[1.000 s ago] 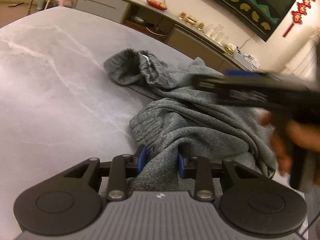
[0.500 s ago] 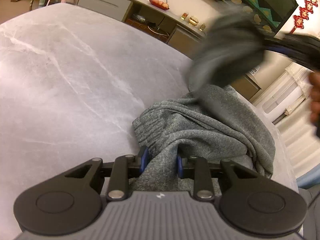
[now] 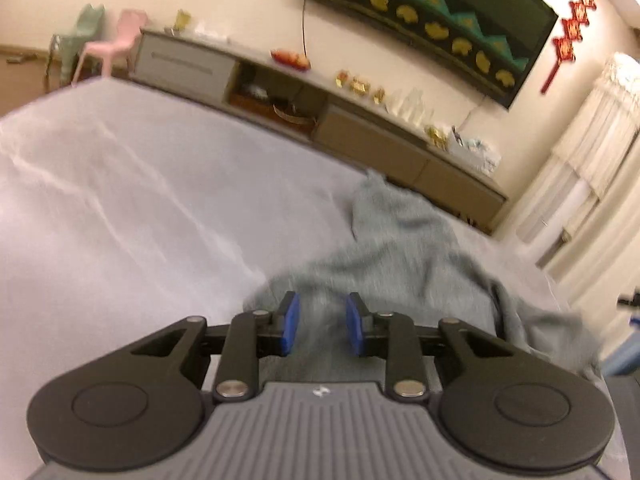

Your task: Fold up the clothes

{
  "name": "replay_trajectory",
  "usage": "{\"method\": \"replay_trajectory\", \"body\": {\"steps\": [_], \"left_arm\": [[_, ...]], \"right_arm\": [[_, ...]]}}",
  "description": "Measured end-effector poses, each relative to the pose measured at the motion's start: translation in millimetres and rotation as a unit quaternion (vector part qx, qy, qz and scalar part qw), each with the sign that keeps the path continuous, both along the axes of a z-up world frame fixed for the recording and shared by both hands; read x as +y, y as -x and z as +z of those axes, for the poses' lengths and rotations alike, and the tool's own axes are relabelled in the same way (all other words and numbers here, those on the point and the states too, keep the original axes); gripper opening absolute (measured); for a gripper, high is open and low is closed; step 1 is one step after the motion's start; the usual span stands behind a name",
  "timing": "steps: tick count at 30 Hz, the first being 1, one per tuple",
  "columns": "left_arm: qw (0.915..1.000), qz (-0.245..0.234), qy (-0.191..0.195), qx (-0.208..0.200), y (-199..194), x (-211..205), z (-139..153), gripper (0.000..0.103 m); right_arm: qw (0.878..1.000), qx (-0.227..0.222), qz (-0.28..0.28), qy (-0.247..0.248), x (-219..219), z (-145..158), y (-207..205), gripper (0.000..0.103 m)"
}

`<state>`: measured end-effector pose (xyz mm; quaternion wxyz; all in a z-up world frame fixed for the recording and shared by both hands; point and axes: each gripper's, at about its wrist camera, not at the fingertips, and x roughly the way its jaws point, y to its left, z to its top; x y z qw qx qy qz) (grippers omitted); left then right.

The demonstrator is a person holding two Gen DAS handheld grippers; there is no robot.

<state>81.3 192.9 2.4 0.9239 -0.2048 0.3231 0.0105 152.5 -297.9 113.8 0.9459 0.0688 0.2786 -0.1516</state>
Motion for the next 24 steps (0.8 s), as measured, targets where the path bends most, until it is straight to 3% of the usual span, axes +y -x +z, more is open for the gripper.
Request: {"method": "replay_trajectory", "body": {"steps": [2, 4, 7, 8, 9, 10, 11, 12, 13, 16, 19, 20, 22, 23, 24], "left_arm": [[1.0000, 0.001, -0.002, -0.001, -5, 5, 1, 0.026], [1.0000, 0.000, -0.001, 0.000, -11, 9, 0, 0.027], [0.9992, -0.027, 0.017, 0.025, -18, 2, -13, 0.027], [0.9990, -0.035, 0.011, 0.027, -20, -3, -15, 0.027], [0.9987, -0.042, 0.003, 0.028, -21, -8, -17, 0.027], [0.9986, -0.046, -0.009, 0.025, -21, -12, -17, 0.026], [0.9984, -0.051, -0.015, 0.021, -22, -13, -16, 0.016], [0.9981, -0.056, -0.021, 0.015, -22, -14, -15, 0.007], [0.9980, -0.058, -0.025, -0.002, -20, -12, -9, 0.004], [0.9905, -0.065, -0.037, -0.115, 3, -10, 28, 0.003], [0.9665, -0.120, -0.026, -0.225, 34, -16, 62, 0.000], [0.9595, -0.166, -0.008, -0.228, 35, -21, 64, 0.001], [0.9444, -0.271, 0.040, -0.182, 29, -41, 51, 0.003], [0.9425, -0.292, 0.044, -0.157, 27, -53, 41, 0.003], [0.9443, -0.301, 0.031, -0.129, 26, -66, 31, 0.004]], "right_arm": [[0.997, -0.014, 0.066, -0.033, 37, -16, 17, 0.068], [0.987, -0.018, 0.147, -0.063, 77, -35, 33, 0.078], [0.948, 0.020, 0.311, -0.065, 153, -63, 37, 0.082], [0.935, 0.036, 0.350, -0.042, 178, -72, 35, 0.082], [0.930, 0.044, 0.364, -0.007, 195, -78, 31, 0.080], [0.924, 0.052, 0.377, 0.029, 212, -83, 27, 0.075], [0.917, 0.061, 0.389, 0.062, 228, -89, 22, 0.067], [0.915, 0.078, 0.389, 0.072, 230, -94, 10, 0.025], [0.919, 0.090, 0.378, 0.068, 227, -93, 0, 0.002], [0.945, 0.006, 0.323, 0.045, 192, -50, -1, 0.000], [0.963, -0.103, 0.242, 0.062, 154, 7, 27, 0.000], [0.965, -0.134, 0.213, 0.068, 142, 24, 35, 0.000], [0.975, -0.111, 0.161, 0.102, 123, 18, 31, 0.000], [0.979, -0.096, 0.135, 0.117, 114, 13, 28, 0.000], [0.985, -0.054, 0.115, 0.117, 102, -7, 18, 0.000]]}}
